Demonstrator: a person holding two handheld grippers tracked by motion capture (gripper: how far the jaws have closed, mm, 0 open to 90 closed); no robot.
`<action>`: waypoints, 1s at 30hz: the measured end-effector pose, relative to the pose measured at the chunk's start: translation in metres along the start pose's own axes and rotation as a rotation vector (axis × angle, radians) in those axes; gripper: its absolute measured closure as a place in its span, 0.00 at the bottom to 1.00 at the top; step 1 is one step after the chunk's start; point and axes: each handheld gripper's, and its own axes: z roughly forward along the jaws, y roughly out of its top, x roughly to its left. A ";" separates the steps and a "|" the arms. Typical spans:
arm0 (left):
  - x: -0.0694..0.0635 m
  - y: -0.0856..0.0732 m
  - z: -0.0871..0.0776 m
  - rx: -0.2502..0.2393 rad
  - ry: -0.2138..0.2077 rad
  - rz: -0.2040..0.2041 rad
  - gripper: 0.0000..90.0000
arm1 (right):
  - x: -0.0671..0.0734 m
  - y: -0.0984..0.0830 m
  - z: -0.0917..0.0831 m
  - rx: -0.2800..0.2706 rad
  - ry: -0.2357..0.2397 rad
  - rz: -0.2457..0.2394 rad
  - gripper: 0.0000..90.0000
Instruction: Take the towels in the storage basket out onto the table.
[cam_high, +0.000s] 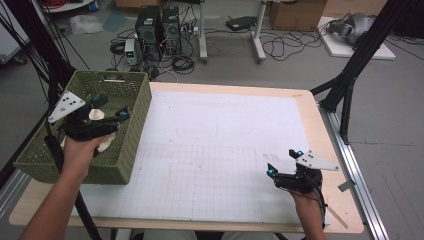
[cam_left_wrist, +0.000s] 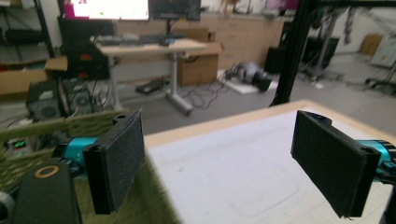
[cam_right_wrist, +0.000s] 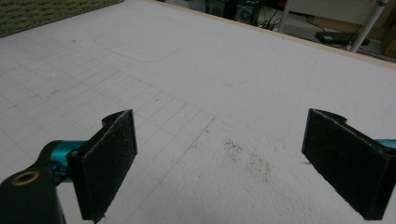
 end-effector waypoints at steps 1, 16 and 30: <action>0.006 -0.001 0.001 0.016 0.017 -0.008 0.20 | 0.000 0.000 0.000 0.000 0.001 0.002 0.11; 0.085 -0.023 0.011 0.186 0.203 -0.110 0.20 | 0.001 0.000 0.000 0.005 0.002 -0.002 0.11; 0.120 -0.060 0.026 0.465 0.367 -0.120 0.20 | 0.003 -0.001 0.003 0.021 0.006 -0.010 0.11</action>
